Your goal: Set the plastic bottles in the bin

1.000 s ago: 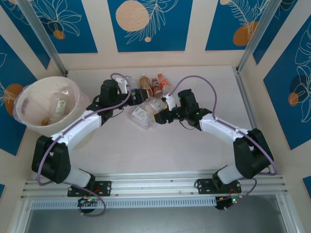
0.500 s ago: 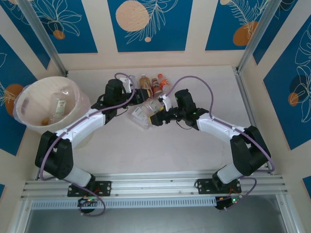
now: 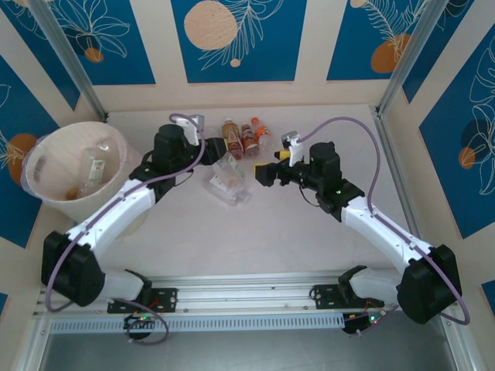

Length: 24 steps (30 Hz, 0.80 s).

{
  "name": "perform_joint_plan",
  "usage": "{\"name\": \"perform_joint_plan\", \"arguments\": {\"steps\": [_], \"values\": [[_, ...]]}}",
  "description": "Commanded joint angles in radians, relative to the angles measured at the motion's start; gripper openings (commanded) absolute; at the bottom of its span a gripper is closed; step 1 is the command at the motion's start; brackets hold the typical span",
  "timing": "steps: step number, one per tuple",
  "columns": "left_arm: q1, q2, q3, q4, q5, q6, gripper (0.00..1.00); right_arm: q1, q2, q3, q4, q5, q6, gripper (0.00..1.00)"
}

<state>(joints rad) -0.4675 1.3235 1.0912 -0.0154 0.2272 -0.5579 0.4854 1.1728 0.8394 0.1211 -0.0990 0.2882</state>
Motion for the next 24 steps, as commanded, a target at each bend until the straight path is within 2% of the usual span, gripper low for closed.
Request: {"name": "perform_joint_plan", "arguments": {"steps": [1, 6, 10, 17, 20, 24], "values": [[0.006, -0.110, 0.013, -0.008, -0.115, 0.077, 0.00, -0.005, -0.038, -0.035, 0.028, 0.218, 0.079, 0.99], [0.010, -0.203, 0.028, -0.046, -0.212, 0.154, 0.00, -0.031, -0.063, -0.043, 0.000, 0.282, 0.092, 0.99], [0.012, -0.257, 0.060, -0.081, -0.278, 0.211, 0.00, -0.032, -0.068, -0.073, 0.044, 0.307, 0.113, 0.99], [0.012, -0.357, 0.149, -0.121, -0.322, 0.298, 0.00, -0.044, -0.068, -0.070, 0.031, 0.321, 0.127, 0.99], [0.012, -0.378, 0.198, -0.157, -0.445, 0.380, 0.00, -0.047, -0.067, -0.068, 0.035, 0.317, 0.135, 0.99], [0.012, -0.395, 0.259, -0.207, -0.666, 0.482, 0.00, -0.047, -0.078, -0.082, 0.076, 0.301, 0.135, 0.99]]}}
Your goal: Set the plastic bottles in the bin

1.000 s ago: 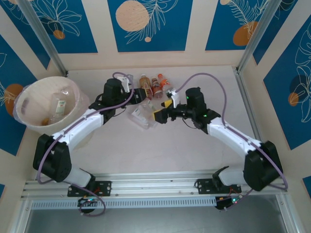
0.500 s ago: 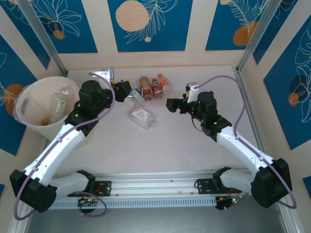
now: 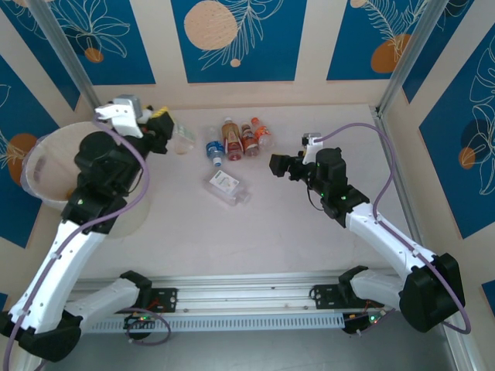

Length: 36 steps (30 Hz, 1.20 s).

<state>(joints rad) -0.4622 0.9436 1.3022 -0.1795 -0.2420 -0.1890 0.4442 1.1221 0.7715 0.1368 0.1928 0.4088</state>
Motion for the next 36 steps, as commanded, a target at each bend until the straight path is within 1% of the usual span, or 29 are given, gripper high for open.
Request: {"name": "perform_joint_plan", "arguments": {"steps": [1, 5, 8, 9, 10, 11, 13, 14, 15, 21, 24, 25, 27, 29, 30, 32, 33, 34, 36], "values": [[0.007, -0.015, 0.059, -0.048, -0.262, 0.143, 0.00, -0.006, -0.028, -0.014, 0.065, 0.010, 0.012, 0.99], [0.007, 0.017, 0.104, -0.047, -0.488, 0.262, 0.00, -0.005, -0.024, -0.014, 0.068, 0.017, 0.002, 0.99], [0.014, 0.073, 0.141, -0.010, -0.679, 0.398, 0.00, -0.006, -0.021, -0.010, 0.068, 0.022, 0.004, 0.99], [0.030, 0.098, 0.154, 0.004, -0.748, 0.442, 0.00, -0.005, -0.021, -0.010, 0.070, 0.020, 0.007, 0.99], [0.058, 0.123, 0.172, -0.007, -0.787, 0.455, 0.00, -0.006, -0.021, -0.008, 0.070, 0.017, 0.008, 0.99], [0.097, 0.142, 0.197, -0.052, -0.797, 0.433, 0.00, -0.005, -0.021, -0.009, 0.072, 0.014, 0.009, 0.99], [0.200, 0.194, 0.273, -0.241, -0.752, 0.306, 0.00, -0.005, -0.021, -0.009, 0.068, 0.014, 0.009, 0.99], [0.236, 0.215, 0.303, -0.309, -0.731, 0.259, 0.00, -0.005, -0.021, -0.008, 0.067, 0.016, 0.009, 0.99], [0.263, 0.238, 0.323, -0.346, -0.733, 0.239, 0.00, -0.005, -0.021, -0.009, 0.064, 0.017, 0.009, 0.99], [0.355, 0.309, 0.296, -0.296, -0.848, 0.317, 0.00, -0.005, -0.021, -0.004, 0.059, 0.011, 0.012, 0.99], [0.445, 0.306, 0.217, -0.230, -0.835, 0.337, 0.01, -0.004, -0.020, -0.002, 0.057, 0.013, 0.004, 0.99], [0.475, 0.302, 0.179, -0.202, -0.824, 0.338, 0.04, -0.005, -0.020, 0.000, 0.057, 0.014, 0.002, 0.99], [0.531, 0.303, 0.121, -0.171, -0.802, 0.312, 0.22, -0.005, -0.019, 0.002, 0.057, 0.013, 0.000, 0.99], [0.588, 0.313, 0.089, -0.199, -0.717, 0.247, 0.29, -0.005, -0.019, 0.001, 0.058, 0.011, 0.000, 0.99], [0.615, 0.321, 0.087, -0.231, -0.653, 0.206, 0.38, -0.005, -0.019, -0.003, 0.059, 0.010, 0.001, 0.99], [0.634, 0.334, 0.101, -0.284, -0.560, 0.165, 0.77, -0.005, -0.021, -0.006, 0.058, 0.011, 0.005, 0.99], [0.632, 0.336, 0.121, -0.315, -0.508, 0.143, 0.90, -0.005, -0.022, -0.009, 0.058, 0.013, 0.007, 0.99], [0.633, 0.328, 0.142, -0.345, -0.447, 0.118, 0.94, -0.006, -0.024, -0.012, 0.058, 0.013, 0.007, 0.99], [0.632, 0.295, 0.162, -0.359, -0.336, 0.074, 0.97, -0.005, -0.027, -0.015, 0.058, 0.015, 0.009, 0.99]]}}
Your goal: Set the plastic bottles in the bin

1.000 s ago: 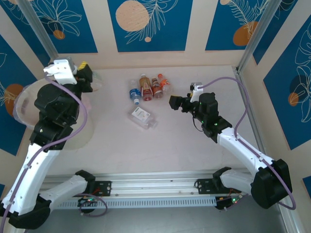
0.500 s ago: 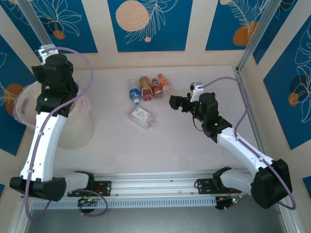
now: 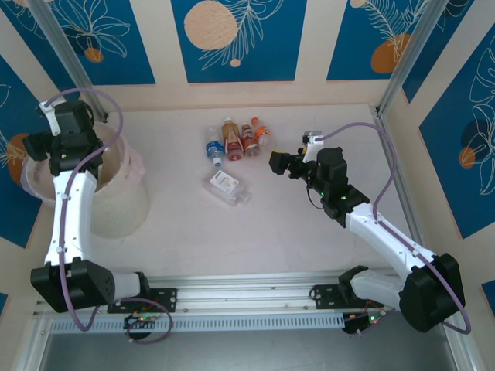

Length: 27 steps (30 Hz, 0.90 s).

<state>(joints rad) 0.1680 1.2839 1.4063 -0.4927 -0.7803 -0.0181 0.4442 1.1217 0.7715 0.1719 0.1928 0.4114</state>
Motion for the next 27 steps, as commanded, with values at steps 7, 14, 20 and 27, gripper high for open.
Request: {"name": "perform_joint_plan", "arguments": {"steps": [7, 14, 20, 27], "values": [[0.001, -0.117, 0.079, -0.055, 0.465, -0.193, 1.00, -0.007, -0.024, -0.051, 0.050, 0.029, 0.009, 0.99], [-0.001, -0.110, 0.073, -0.054, 0.738, -0.276, 1.00, -0.011, -0.028, -0.069, 0.045, 0.039, -0.008, 0.99], [-0.073, -0.127, 0.059, -0.001, 0.847, -0.325, 1.00, -0.024, -0.016, -0.076, 0.053, 0.015, -0.009, 0.99], [-0.091, -0.125, 0.050, -0.055, 0.534, -0.301, 1.00, -0.040, -0.006, -0.069, 0.048, -0.013, 0.005, 0.99]]}}
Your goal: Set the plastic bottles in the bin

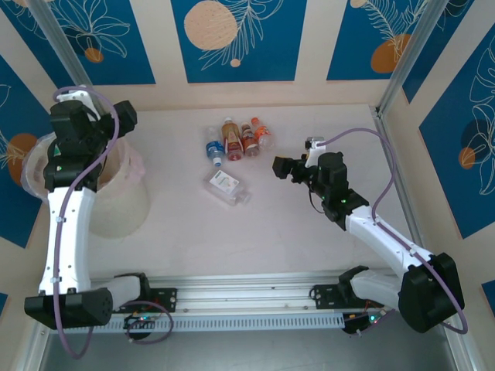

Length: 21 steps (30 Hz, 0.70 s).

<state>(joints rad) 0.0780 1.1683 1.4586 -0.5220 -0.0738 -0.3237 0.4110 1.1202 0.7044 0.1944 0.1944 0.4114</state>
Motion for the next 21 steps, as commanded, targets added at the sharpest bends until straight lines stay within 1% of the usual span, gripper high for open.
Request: {"name": "perform_joint_plan", "arguments": {"steps": [1, 3, 6, 9, 12, 17, 21], "values": [[0.004, -0.004, -0.007, -0.027, -0.242, 0.018, 1.00, -0.008, -0.003, 0.000, 0.023, -0.018, 0.005, 0.99], [0.012, 0.008, -0.008, -0.038, -0.347, 0.033, 1.00, -0.010, 0.000, 0.003, 0.015, -0.022, 0.002, 0.99], [0.025, 0.034, 0.003, -0.040, -0.454, 0.051, 1.00, -0.015, 0.006, 0.003, 0.014, -0.023, -0.005, 0.99], [0.051, 0.065, 0.019, -0.036, -0.499, 0.053, 1.00, -0.024, 0.028, 0.015, 0.017, -0.033, -0.005, 0.99], [0.069, 0.095, 0.021, -0.016, -0.498, 0.056, 1.00, -0.029, 0.046, 0.046, -0.001, -0.058, 0.000, 0.99], [0.128, 0.136, 0.018, -0.003, -0.469, 0.024, 1.00, -0.027, 0.052, 0.081, -0.020, -0.085, 0.016, 0.99], [0.212, 0.125, -0.027, 0.036, -0.424, -0.013, 1.00, -0.027, 0.046, 0.105, -0.048, -0.094, 0.029, 0.99]]}}
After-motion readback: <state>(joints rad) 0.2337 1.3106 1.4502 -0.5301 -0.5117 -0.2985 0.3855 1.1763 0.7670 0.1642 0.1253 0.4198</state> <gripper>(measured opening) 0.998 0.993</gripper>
